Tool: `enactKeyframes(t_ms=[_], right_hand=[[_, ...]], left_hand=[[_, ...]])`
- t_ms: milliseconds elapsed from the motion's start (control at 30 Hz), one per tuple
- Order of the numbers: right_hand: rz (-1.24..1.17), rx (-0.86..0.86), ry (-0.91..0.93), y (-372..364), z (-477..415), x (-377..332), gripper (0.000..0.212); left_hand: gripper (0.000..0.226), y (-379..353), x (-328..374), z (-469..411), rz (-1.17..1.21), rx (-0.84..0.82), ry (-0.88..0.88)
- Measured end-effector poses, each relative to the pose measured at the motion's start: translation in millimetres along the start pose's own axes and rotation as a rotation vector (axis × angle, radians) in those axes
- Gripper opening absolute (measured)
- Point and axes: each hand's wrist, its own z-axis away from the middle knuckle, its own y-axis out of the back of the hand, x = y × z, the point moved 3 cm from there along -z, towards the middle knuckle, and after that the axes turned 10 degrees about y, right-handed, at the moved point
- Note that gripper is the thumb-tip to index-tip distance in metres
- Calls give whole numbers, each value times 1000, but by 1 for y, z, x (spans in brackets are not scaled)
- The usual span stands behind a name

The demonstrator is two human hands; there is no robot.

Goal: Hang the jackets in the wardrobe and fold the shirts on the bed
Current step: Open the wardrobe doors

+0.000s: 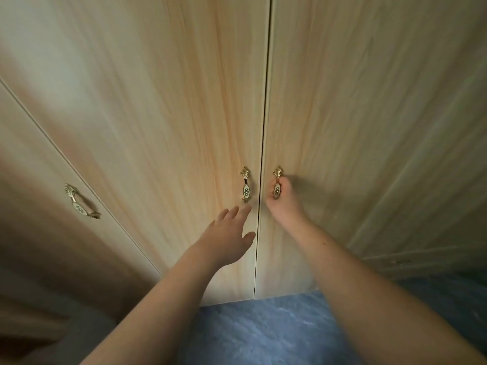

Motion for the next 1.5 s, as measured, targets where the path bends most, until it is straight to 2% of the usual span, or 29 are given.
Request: enactKeyframes(t_ms=[133,300,367,467,600,667,800,967,1033,1100,1167,1300,1500], right_hand=[[44,-62,25,20,40,-2,19],[81,-144,76,59,119,11,37],[85,-140,79,80,149,18,45],[128,-111,91,118,190,29,48],[231,-58,74,182,240,47,40],[261,-40,46,214,260,58,42],[255,-35,-60,278,287,73,56],[336,-4,-124,339,311,91,44],[349,5,-135,352,324,96,47],[434,-34,-112,358,336,100,63],[561,-106,-54,357,345,98,70],[691,-180,97,341,338,81,68],[771,-259,228,283,275,67,68]], left_hand=[[68,-13,13,12,69,-68,-45],[66,-40,55,46,189,-77,-70],[51,-55,79,63,293,-81,-89],[16,-83,120,92,402,-80,-90],[18,-126,179,135,502,-86,-168],[32,-145,208,150,515,-142,-226],[63,-169,269,170,369,-201,-304],[67,-184,318,179,102,-203,-340],[68,-188,322,175,0,-203,-331],[69,-188,320,171,-110,-188,-316],[70,-186,314,167,-192,-151,-284],[70,-168,290,158,-242,-57,-187],[67,-121,223,145,-171,59,-47]])
